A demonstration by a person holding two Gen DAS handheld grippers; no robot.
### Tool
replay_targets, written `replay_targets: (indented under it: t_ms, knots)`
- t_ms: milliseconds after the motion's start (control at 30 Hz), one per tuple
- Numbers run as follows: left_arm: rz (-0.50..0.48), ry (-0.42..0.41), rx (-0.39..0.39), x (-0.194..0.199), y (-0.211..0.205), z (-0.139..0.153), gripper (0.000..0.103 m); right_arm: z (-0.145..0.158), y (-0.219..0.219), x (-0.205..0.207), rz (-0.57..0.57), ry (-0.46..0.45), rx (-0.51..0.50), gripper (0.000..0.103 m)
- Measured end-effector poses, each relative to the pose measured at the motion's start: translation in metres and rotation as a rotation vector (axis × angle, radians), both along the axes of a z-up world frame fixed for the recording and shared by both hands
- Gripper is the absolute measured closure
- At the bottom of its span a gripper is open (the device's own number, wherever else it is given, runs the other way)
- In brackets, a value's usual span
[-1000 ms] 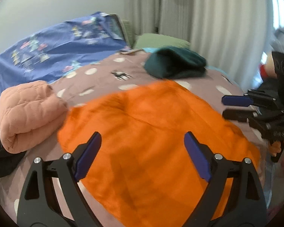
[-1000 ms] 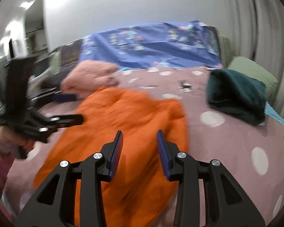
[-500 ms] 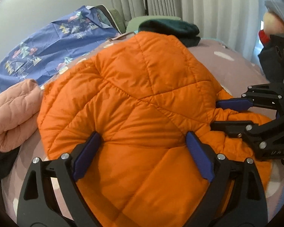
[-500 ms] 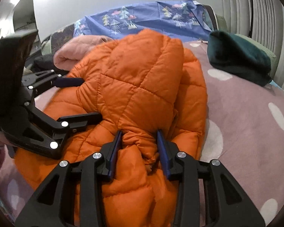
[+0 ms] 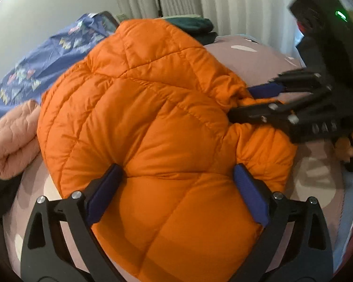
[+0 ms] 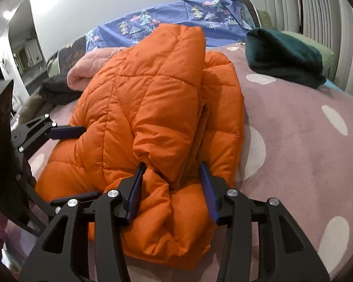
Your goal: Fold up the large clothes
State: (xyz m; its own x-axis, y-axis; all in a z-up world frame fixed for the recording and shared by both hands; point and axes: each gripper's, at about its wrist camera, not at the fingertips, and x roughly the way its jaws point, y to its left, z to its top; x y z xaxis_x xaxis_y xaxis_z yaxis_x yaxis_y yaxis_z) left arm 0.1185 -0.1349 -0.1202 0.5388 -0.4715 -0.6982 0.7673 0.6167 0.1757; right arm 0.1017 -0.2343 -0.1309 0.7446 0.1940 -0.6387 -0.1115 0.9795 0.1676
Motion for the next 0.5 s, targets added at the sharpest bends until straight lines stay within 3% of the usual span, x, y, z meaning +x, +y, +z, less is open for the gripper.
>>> replay_targets:
  t_ms: [67,100,133,200,267,300,367,433,500]
  knots:
    - [0.012,-0.001,0.005,-0.003,0.000,0.002,0.006,0.013,-0.004,-0.015,-0.032,-0.042,0.025,0.062]
    - [0.013,-0.004,0.007,-0.003,0.000,0.002,0.006,0.021,-0.007,-0.026,-0.020,-0.090,0.073,0.083]
    - [0.013,-0.002,0.002,-0.004,0.001,0.002,0.006,0.028,-0.008,-0.033,0.007,-0.122,0.106,0.097]
    - [0.015,0.001,-0.008,-0.003,0.003,0.002,0.006,0.035,-0.006,-0.046,0.043,-0.161,0.119,0.098]
    - [0.016,0.000,-0.013,0.000,0.001,0.000,0.006,0.021,0.000,-0.040,0.039,-0.086,0.074,0.098]
    - [0.016,-0.001,-0.017,0.002,0.001,0.000,0.005,0.000,0.002,-0.030,0.019,0.000,0.033,0.099]
    - [0.006,0.003,-0.027,0.000,0.001,-0.001,0.005,-0.022,-0.003,-0.023,0.008,0.039,0.073,0.103]
    - [0.001,-0.016,-0.013,-0.004,0.000,-0.002,0.005,-0.019,-0.010,-0.023,-0.003,0.049,0.134,0.103]
    - [0.010,-0.003,-0.014,-0.003,0.002,0.003,0.005,-0.015,-0.009,-0.023,0.004,0.044,0.118,0.103]
